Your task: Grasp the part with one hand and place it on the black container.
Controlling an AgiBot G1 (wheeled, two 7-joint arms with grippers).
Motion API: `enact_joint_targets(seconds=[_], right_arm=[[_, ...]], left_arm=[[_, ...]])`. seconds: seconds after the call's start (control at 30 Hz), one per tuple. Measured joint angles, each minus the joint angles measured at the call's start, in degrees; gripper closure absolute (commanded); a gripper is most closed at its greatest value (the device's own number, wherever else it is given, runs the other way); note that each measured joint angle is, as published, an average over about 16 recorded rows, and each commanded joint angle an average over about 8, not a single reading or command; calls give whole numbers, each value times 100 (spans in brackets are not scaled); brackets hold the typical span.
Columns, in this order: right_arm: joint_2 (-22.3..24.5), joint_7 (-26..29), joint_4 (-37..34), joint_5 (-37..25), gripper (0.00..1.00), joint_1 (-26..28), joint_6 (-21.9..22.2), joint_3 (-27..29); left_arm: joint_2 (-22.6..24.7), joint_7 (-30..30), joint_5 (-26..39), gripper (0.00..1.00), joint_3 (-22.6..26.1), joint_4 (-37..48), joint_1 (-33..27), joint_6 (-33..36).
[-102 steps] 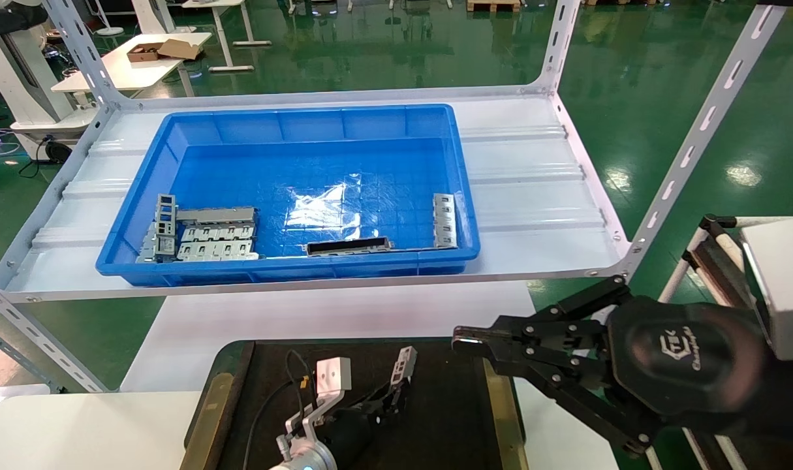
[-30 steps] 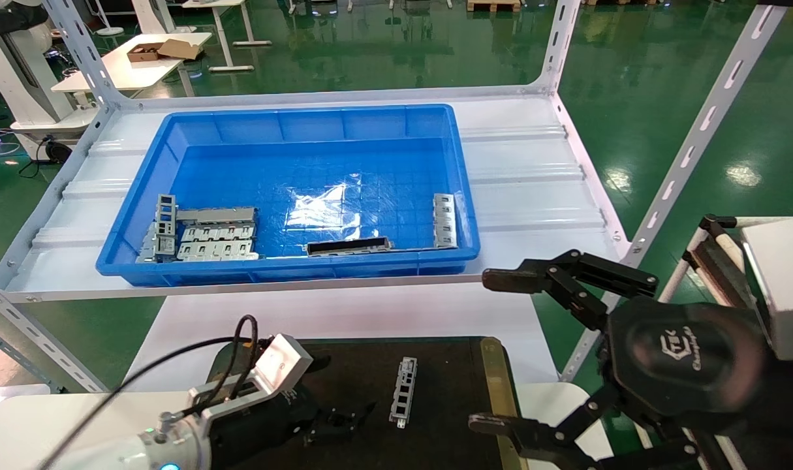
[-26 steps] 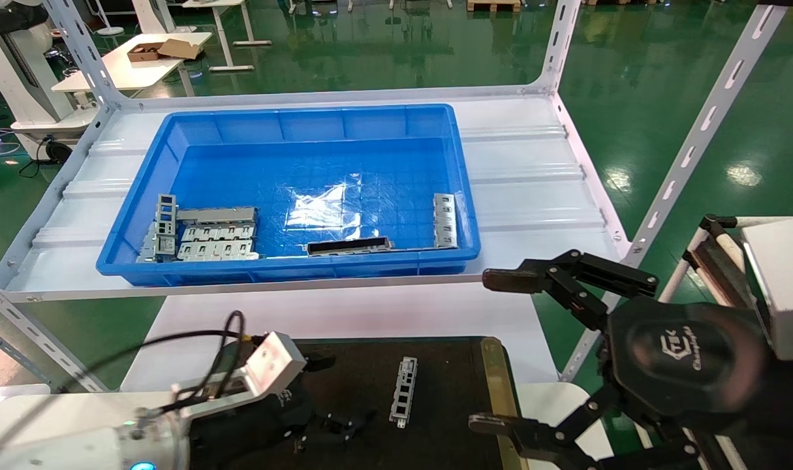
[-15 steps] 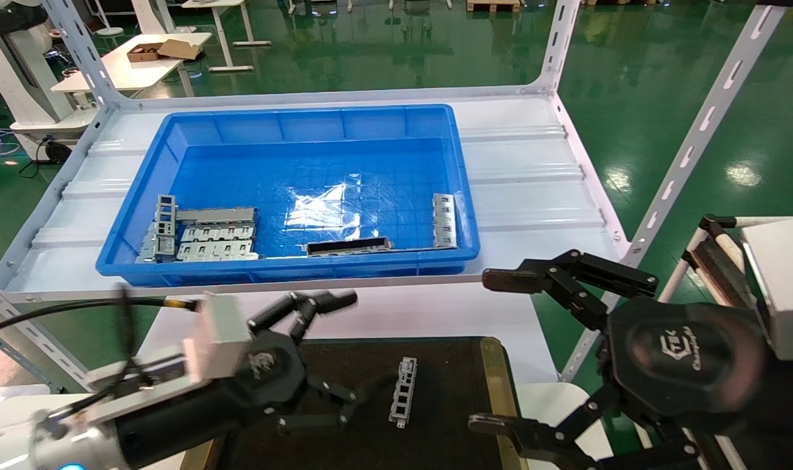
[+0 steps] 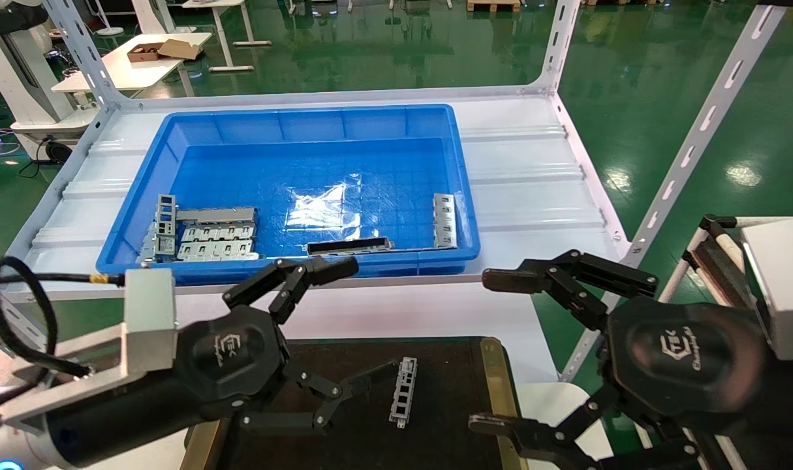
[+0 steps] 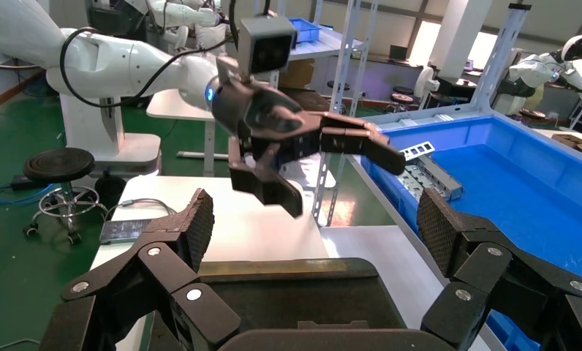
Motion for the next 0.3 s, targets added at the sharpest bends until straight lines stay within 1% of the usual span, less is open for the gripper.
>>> enact_joint_targets(seconds=[0.3], right_arm=[[0, 0, 0, 0, 0, 0, 0, 0]], left_arm=[[-48, -64, -49, 0, -34, 30, -266, 240]])
